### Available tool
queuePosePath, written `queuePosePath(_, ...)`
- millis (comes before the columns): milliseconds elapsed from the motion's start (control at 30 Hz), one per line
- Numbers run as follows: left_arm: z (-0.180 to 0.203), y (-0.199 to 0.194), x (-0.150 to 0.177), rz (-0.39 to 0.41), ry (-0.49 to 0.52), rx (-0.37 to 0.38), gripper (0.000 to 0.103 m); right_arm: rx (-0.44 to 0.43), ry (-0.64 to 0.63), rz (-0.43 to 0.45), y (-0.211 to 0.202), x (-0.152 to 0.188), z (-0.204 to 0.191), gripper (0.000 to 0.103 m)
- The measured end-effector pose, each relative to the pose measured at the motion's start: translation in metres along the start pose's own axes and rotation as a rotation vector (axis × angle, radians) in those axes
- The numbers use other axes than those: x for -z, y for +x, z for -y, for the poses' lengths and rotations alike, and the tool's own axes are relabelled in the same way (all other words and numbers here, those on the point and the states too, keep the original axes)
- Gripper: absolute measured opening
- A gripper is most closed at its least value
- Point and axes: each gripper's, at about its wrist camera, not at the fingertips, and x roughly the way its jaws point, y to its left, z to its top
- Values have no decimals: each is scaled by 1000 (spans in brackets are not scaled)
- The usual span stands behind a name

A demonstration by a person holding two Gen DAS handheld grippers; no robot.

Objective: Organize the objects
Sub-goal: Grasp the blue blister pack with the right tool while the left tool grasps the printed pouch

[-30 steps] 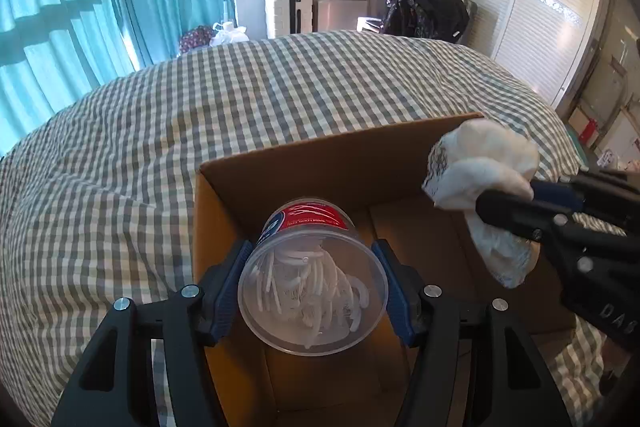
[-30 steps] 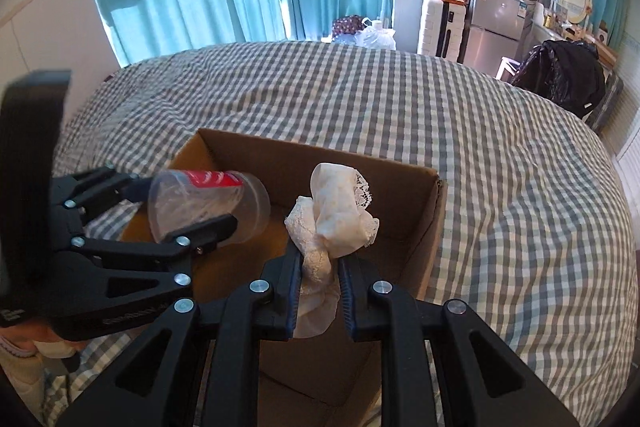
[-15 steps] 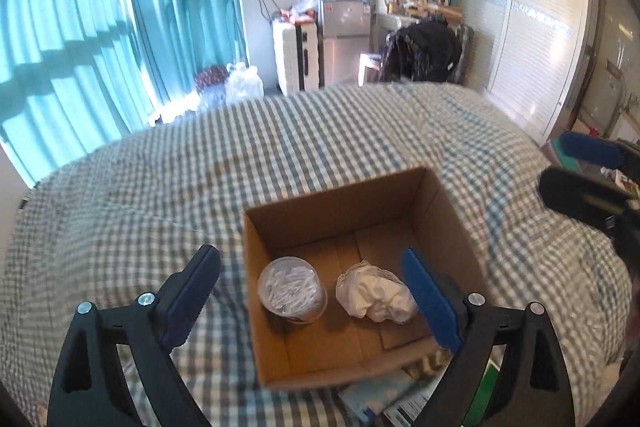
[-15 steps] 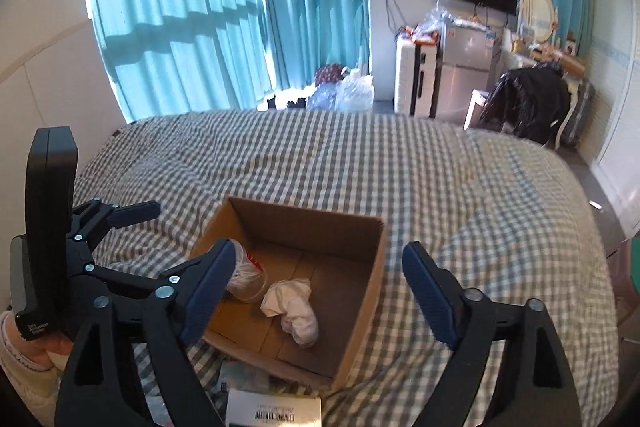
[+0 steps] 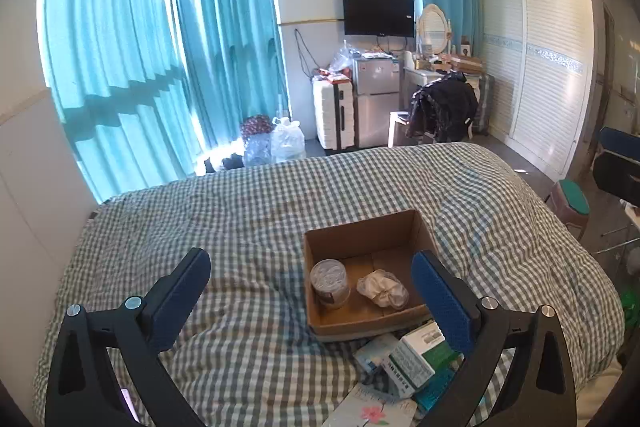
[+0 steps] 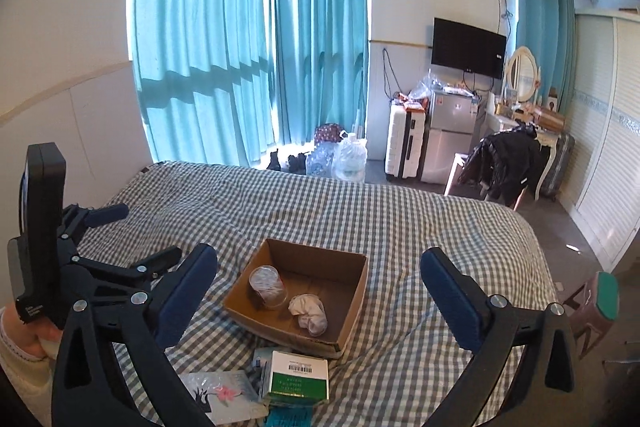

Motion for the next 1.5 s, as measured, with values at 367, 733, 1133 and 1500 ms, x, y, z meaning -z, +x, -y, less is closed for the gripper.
queuePosePath(367, 3, -16, 98, -12, -96, -74, 103, 76, -65, 9, -22, 82, -18, 102)
queuePosePath(733, 30, 37, 189, -181, 5, -105, 103, 30, -69, -308, 74, 233, -26, 102)
queuePosePath(1133, 18, 56, 213, -261, 23, -53, 103, -19, -164, -501, 130, 288, -61, 99)
queuePosePath(1500, 31, 63, 228, -312, 52, 28, 103, -6, -194, -553, 134, 292, -66, 72)
